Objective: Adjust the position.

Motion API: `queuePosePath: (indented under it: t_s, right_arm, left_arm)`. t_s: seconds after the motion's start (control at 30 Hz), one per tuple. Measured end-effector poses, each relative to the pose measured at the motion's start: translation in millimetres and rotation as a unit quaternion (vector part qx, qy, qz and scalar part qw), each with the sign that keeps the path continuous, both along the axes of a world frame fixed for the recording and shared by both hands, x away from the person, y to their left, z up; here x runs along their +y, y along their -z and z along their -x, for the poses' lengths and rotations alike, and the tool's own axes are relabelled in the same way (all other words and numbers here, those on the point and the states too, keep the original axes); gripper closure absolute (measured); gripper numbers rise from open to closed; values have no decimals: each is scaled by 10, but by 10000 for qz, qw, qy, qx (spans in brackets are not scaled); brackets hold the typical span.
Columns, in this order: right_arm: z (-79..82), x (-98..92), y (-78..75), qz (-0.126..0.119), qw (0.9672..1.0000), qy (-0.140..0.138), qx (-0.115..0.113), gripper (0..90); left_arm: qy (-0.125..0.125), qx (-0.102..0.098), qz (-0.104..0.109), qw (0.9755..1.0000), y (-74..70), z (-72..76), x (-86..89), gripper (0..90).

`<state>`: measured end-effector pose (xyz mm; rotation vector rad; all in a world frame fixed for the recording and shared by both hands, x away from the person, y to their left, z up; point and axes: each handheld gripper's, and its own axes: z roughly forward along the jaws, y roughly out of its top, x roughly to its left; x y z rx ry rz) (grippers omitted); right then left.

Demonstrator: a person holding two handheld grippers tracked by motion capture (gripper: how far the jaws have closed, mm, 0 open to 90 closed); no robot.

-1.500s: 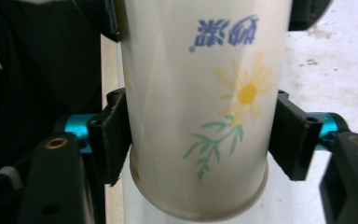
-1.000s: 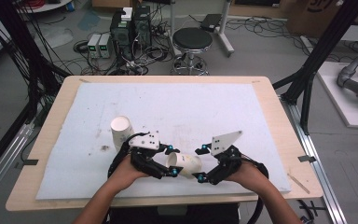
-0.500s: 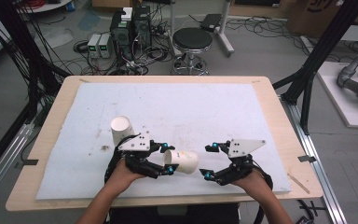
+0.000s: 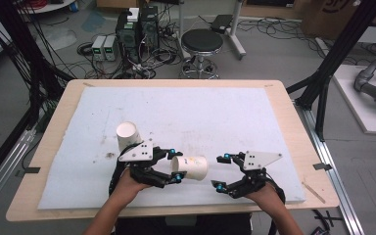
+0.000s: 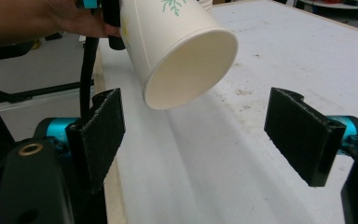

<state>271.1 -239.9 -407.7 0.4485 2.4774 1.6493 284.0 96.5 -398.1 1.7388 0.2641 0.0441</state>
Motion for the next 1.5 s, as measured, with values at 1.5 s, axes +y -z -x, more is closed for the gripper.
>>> queuePosePath:
  t_s: [1.5]
  right_arm:
    - [-6, 123, 15, -594, 9950, -797, 67, 292]
  left_arm:
    - [678, 78, 602, 9959, 12, 41, -137, 369]
